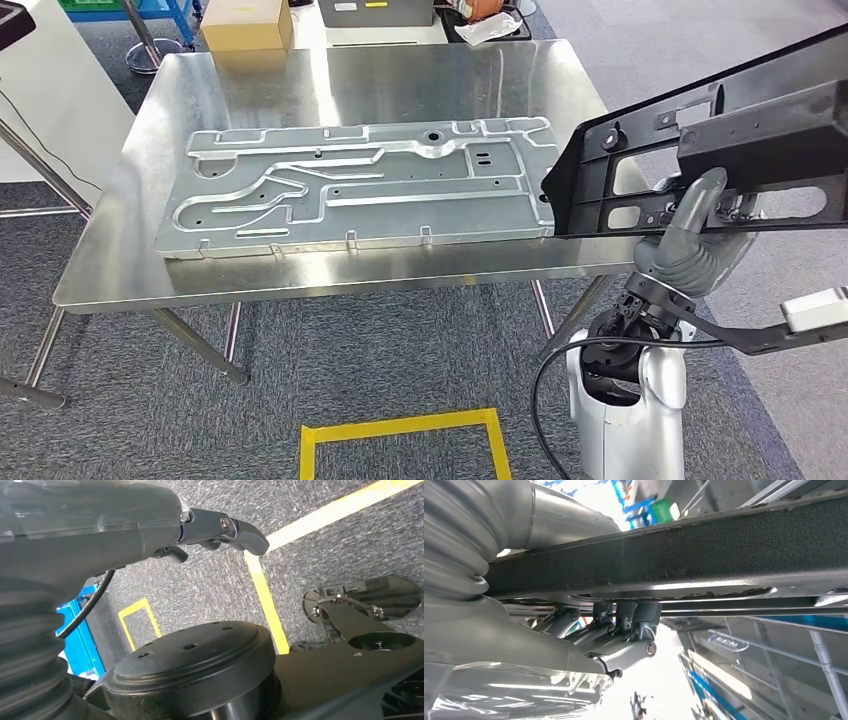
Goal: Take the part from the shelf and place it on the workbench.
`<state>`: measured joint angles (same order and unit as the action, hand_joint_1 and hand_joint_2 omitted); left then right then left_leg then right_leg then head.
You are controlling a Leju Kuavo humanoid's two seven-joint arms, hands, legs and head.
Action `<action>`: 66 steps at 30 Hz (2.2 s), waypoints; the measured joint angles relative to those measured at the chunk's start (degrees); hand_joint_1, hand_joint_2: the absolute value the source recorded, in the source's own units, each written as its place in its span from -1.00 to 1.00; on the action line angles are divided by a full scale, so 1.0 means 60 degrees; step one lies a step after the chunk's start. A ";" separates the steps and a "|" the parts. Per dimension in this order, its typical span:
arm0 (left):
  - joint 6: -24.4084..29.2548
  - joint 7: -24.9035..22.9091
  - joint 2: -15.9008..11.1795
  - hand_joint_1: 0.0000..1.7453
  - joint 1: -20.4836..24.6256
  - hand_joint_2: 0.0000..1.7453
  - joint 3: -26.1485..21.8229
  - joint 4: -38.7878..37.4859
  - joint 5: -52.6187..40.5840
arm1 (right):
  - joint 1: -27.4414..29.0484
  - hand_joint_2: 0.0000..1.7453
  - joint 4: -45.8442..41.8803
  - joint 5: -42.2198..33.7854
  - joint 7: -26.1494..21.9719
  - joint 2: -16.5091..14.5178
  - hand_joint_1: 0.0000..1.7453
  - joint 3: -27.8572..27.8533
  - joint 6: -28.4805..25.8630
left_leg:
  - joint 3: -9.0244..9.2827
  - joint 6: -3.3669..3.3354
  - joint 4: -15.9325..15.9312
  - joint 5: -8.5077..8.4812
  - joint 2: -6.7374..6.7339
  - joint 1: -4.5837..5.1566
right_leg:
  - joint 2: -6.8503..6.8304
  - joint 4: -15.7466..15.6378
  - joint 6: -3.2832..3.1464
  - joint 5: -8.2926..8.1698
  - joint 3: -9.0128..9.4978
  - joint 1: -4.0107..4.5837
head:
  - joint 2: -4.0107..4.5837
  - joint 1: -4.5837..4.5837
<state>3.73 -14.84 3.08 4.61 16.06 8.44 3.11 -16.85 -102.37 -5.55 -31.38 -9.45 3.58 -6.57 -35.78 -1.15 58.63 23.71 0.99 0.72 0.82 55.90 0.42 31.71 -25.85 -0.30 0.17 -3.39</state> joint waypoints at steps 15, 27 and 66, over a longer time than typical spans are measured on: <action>-0.0163 0.0365 0.0066 -1.00 -0.0079 1.00 -0.0163 0.0003 0.0199 | -0.2412 1.00 0.3292 0.0737 0.0453 0.1486 1.00 0.0303 -0.0579 | 0.0029 -0.0059 0.0000 -0.0049 0.0019 0.0003 | -0.0029 0.0002 0.0072 -0.0044 0.0033 0.0003 | 0.0000 0.0000; 0.0101 0.0578 0.0093 -1.00 -0.0167 1.00 -0.0364 0.0003 0.0511 | -0.7104 1.00 0.9390 0.7187 0.2672 0.1695 1.00 0.1714 -0.2833 | 0.0049 -0.0052 -0.0007 -0.0077 0.0019 0.0002 | -0.0032 0.0023 0.0078 -0.0049 0.0029 0.0004 | 0.0000 0.0000; 0.0811 0.0158 0.0226 -1.00 -0.0265 1.00 -0.1064 0.0006 0.0595 | -0.7120 1.00 1.4687 1.5098 0.7768 0.1034 1.00 0.8081 -0.0875 | 0.0054 -0.0046 0.0003 -0.0069 0.0054 -0.0007 | -0.0067 -0.0010 0.0080 -0.0047 0.0048 -0.0010 | 0.0000 0.0000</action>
<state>8.60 -13.89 4.43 3.02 9.68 8.48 6.68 -59.57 -14.25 85.03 15.23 -3.25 52.06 -11.82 -35.46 -1.43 58.65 23.29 1.31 0.67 0.42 55.84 0.90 31.43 -25.56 -0.36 0.17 -3.39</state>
